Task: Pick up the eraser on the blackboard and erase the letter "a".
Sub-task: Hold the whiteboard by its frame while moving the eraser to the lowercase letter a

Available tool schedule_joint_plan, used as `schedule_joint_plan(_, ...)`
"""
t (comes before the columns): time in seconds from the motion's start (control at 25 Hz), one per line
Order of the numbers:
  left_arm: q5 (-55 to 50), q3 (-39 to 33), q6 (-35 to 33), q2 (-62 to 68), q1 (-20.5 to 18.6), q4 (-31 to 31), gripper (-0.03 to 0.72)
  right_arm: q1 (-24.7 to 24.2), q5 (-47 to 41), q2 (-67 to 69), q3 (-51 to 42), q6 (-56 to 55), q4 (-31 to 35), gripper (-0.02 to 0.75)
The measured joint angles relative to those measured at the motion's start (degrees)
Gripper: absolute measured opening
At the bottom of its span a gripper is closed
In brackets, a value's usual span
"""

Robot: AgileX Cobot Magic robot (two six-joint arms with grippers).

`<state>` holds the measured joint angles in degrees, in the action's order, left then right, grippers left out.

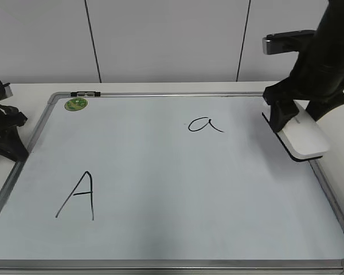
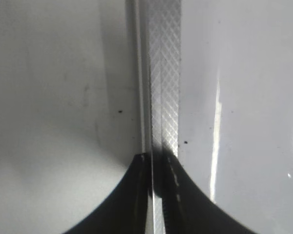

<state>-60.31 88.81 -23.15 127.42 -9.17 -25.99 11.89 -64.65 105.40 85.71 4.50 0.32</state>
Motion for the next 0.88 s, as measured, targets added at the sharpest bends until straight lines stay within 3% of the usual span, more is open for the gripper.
schedule_joint_plan(0.2, 0.0, 0.0, 0.0, 0.0, 0.0, -0.1, 0.036, 0.4, -4.7, 9.3, 11.0, 0.8, -0.3, 0.538)
schedule_joint_plan(0.56, 0.0, 0.0, 0.0, 0.0, 0.0, -0.1, 0.036, 0.4, -5.2, 23.5, 30.2, 1.5, 1.0, 0.537)
schedule_joint_plan(0.88, 0.0, 0.0, 0.0, 0.0, 0.0, 0.0, 0.036, 1.0, -5.4, 30.9, 38.3, 2.4, 4.0, 0.537)
